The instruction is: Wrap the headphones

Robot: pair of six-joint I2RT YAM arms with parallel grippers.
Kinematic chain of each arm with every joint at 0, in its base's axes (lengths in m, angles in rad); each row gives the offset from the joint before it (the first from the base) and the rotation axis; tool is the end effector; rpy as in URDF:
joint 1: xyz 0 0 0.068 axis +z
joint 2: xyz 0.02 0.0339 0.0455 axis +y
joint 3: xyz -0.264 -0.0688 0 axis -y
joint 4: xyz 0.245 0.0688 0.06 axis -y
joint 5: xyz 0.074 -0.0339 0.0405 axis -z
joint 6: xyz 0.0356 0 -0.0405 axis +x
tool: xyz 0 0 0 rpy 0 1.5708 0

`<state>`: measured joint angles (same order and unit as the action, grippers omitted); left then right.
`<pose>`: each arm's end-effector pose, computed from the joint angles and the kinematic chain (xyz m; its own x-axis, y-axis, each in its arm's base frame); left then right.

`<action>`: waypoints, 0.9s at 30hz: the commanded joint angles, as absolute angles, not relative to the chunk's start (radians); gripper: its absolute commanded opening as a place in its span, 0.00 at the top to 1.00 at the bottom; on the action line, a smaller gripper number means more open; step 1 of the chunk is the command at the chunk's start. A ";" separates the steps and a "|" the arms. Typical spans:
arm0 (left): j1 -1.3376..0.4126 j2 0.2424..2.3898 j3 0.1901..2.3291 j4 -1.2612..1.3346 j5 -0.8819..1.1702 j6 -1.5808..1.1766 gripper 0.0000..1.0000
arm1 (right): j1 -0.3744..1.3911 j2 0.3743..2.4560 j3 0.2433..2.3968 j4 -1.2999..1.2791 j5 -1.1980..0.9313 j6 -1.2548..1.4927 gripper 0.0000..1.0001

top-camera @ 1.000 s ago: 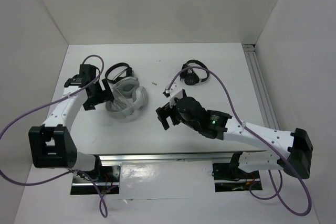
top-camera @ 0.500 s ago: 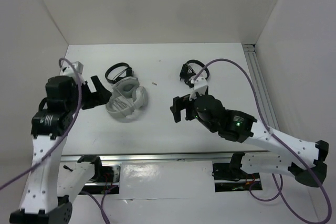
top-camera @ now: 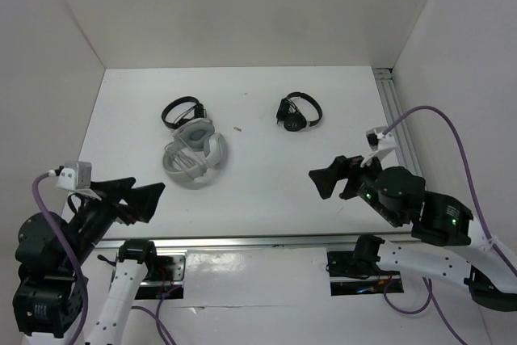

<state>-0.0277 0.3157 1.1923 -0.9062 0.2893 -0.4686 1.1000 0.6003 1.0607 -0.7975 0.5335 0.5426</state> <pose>-0.0125 -0.0098 0.4190 -0.1671 -0.4284 -0.8880 0.2646 0.8481 -0.4590 0.0587 0.0753 0.3906 -0.4123 0.1701 -0.8950 -0.3932 0.8530 0.3433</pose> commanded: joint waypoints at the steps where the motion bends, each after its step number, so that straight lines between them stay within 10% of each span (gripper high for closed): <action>1: -0.043 0.327 1.166 -0.890 0.328 -0.497 0.00 | 1.108 0.569 1.082 -0.935 0.619 0.627 0.00; 27: -0.159 0.347 1.198 -0.959 0.117 -0.454 0.00 | 1.108 0.537 1.077 -0.933 0.660 0.621 0.00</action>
<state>-0.1440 0.3431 1.1793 -0.9752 0.1421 -0.4732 1.1000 0.5297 1.0557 -0.9100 0.6331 0.6094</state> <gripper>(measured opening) 0.998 0.999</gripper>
